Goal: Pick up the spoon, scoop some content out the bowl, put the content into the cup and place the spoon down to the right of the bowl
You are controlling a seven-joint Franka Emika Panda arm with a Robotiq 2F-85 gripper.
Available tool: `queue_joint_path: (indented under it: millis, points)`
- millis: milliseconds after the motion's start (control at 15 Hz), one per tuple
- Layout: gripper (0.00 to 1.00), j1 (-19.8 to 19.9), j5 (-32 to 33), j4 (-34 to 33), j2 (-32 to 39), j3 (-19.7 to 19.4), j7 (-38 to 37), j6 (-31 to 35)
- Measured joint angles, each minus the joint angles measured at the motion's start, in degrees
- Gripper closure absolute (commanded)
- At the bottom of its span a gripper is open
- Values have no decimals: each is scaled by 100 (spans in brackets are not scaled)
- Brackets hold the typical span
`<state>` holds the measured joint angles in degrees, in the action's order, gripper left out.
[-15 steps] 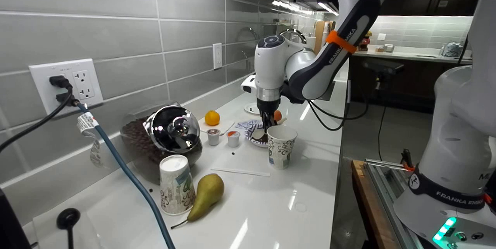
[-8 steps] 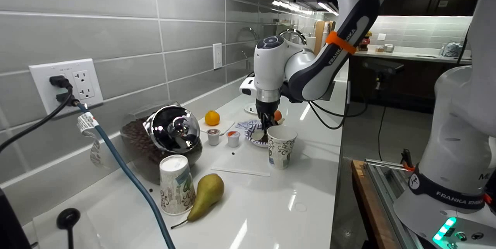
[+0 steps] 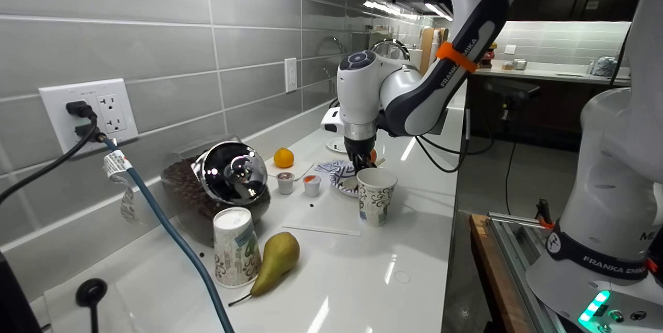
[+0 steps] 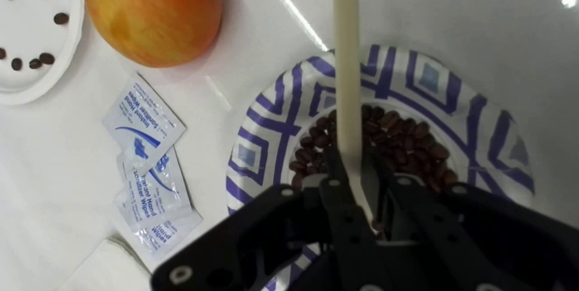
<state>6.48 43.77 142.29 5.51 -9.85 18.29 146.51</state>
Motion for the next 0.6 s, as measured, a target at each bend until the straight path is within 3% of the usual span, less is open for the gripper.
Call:
queue_joint_path:
  millis: [600]
  points:
    - [96, -17, 165, -2, -33, 198, -68, -306]
